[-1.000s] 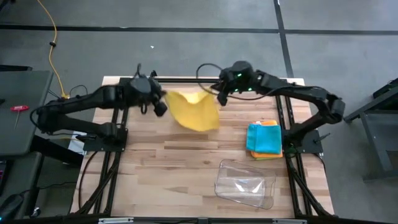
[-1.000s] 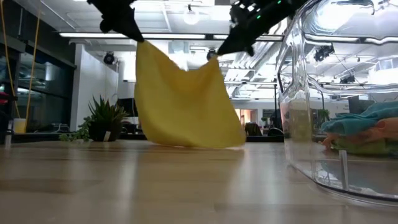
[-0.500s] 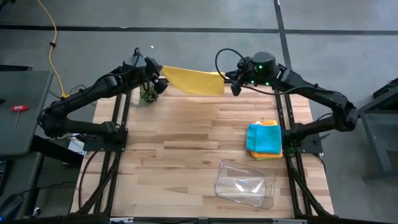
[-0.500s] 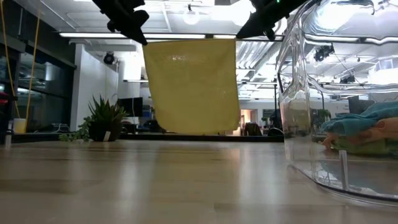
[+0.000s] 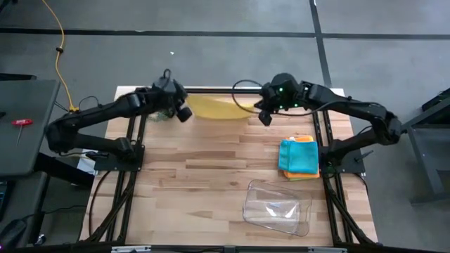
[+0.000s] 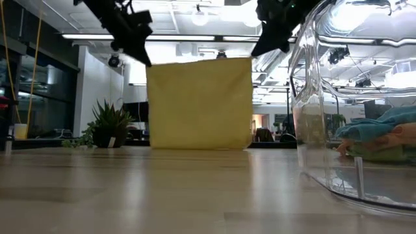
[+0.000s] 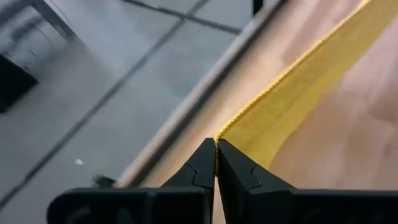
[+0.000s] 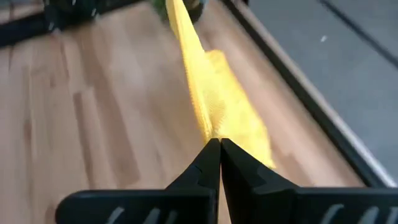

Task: Fold microfiber towels
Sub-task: Fold the yellow cloth

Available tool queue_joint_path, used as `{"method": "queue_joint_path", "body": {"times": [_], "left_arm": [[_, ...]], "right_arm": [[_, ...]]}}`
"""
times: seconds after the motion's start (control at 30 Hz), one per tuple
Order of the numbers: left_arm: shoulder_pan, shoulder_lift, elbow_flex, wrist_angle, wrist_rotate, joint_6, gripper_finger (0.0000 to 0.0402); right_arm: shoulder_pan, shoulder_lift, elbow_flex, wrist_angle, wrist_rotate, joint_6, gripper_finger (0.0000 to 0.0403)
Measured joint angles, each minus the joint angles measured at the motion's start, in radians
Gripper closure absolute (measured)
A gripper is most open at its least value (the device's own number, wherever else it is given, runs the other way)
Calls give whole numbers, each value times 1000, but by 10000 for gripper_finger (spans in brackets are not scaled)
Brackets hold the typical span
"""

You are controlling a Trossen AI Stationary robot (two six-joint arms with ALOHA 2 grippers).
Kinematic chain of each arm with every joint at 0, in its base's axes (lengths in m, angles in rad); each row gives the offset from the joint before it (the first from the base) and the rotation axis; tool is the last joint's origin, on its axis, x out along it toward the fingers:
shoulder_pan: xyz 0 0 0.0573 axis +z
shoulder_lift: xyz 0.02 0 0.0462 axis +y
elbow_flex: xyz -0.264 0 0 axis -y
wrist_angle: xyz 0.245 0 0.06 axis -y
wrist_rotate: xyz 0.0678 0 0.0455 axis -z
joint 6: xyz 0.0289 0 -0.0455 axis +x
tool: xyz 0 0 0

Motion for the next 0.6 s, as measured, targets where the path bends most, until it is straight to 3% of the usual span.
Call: {"method": "queue_joint_path", "body": {"times": [0.3, 0.6], "left_arm": [[-220, 1, -159, -11, -1, -264, 402], [-462, 1, -224, 2, -37, -556, 402]], "right_arm": [[154, 6, -5, -110, 19, 64, 403], [325, 10, -265, 9, 29, 289, 403]]}}
